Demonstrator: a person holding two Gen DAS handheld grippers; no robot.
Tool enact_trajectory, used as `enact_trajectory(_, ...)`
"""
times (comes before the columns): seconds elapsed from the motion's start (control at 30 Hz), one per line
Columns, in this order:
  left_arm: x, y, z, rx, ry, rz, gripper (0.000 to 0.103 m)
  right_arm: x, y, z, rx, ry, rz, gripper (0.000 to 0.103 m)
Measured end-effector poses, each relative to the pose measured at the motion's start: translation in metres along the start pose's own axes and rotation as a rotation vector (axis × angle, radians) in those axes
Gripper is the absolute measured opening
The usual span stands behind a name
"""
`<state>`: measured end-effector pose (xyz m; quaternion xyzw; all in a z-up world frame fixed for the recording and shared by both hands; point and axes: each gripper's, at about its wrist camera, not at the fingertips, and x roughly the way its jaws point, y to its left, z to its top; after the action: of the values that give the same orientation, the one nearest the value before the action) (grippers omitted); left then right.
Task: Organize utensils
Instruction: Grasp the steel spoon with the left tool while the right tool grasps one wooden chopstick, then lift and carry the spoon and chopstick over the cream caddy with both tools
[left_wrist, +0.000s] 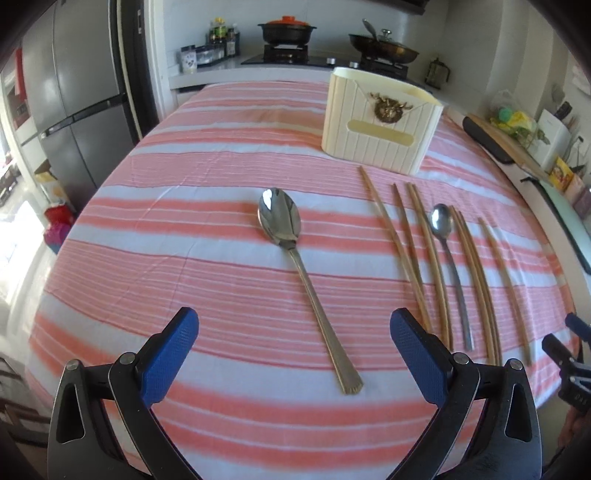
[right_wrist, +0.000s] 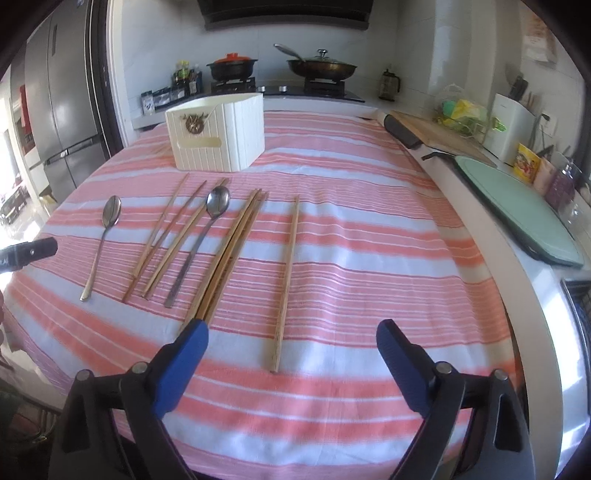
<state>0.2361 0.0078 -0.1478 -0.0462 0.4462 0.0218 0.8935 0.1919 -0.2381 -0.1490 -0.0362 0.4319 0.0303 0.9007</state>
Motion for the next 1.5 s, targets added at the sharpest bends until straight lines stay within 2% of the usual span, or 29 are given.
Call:
enact_trajectory(0.07, 0.021, -0.003, 0.006, -0.005, 0.031, 0.017, 0.102, 0.022, -0.001, 0.011, -0.019, 0.045, 0.003, 0.084)
enact_trajectory(0.17, 0.046, -0.003, 0.011, -0.009, 0.073, 0.046, 0.102, 0.055, 0.002, 0.024, -0.075, 0.125, 0.009, 0.069)
enact_trajectory(0.23, 0.057, 0.001, 0.011, -0.012, 0.098, 0.065, 0.102, 0.071, 0.003, 0.027, -0.105, 0.178, 0.010, 0.053)
enact_trajectory(0.3, 0.065, 0.008, 0.008, -0.023, 0.129, 0.080, 0.103, 0.075, -0.002, 0.030, -0.097, 0.194, 0.036, 0.053)
enact_trajectory(0.37, 0.065, 0.013, 0.006, -0.011, 0.104, 0.086, 0.103, 0.078, -0.007, 0.032, -0.093, 0.216, 0.056, 0.053)
enact_trajectory(0.57, 0.066, 0.014, 0.006, 0.053, 0.128, 0.037, 0.103, 0.082, -0.014, 0.038, -0.111, 0.266, 0.101, 0.053)
enact_trajectory(0.77, 0.082, 0.012, 0.030, -0.012, 0.178, 0.059, 0.103, 0.099, -0.012, 0.056, -0.128, 0.295, 0.117, 0.055)
enact_trajectory(0.87, 0.095, 0.011, 0.047, -0.041, 0.188, 0.069, 0.102, 0.114, -0.013, 0.075, -0.122, 0.297, 0.115, 0.045)
enact_trajectory(0.97, 0.108, 0.008, 0.062, -0.032, 0.187, 0.080, 0.102, 0.131, -0.018, 0.096, -0.092, 0.302, 0.113, 0.031)
enact_trajectory(1.03, 0.112, 0.004, 0.071, -0.017, 0.178, 0.077, 0.093, 0.143, -0.020, 0.110, -0.069, 0.304, 0.112, 0.016)
enact_trajectory(1.07, 0.112, 0.003, 0.075, -0.005, 0.168, 0.074, 0.082, 0.148, -0.020, 0.116, -0.056, 0.306, 0.112, 0.011)
enact_trajectory(1.1, 0.112, 0.002, 0.079, 0.006, 0.156, 0.068, 0.063, 0.153, -0.022, 0.122, -0.037, 0.309, 0.120, 0.009)
enact_trajectory(1.17, 0.112, 0.006, 0.085, 0.024, 0.137, 0.039, 0.043, 0.157, -0.028, 0.128, 0.013, 0.308, 0.141, 0.007)
enact_trajectory(1.3, 0.111, 0.023, 0.091, 0.001, 0.126, -0.066, 0.042, 0.160, -0.034, 0.140, 0.059, 0.281, 0.163, 0.007)
enact_trajectory(1.5, 0.086, 0.033, 0.097, -0.014, 0.046, -0.133, 0.042, 0.132, -0.037, 0.142, 0.048, 0.200, 0.176, 0.006)
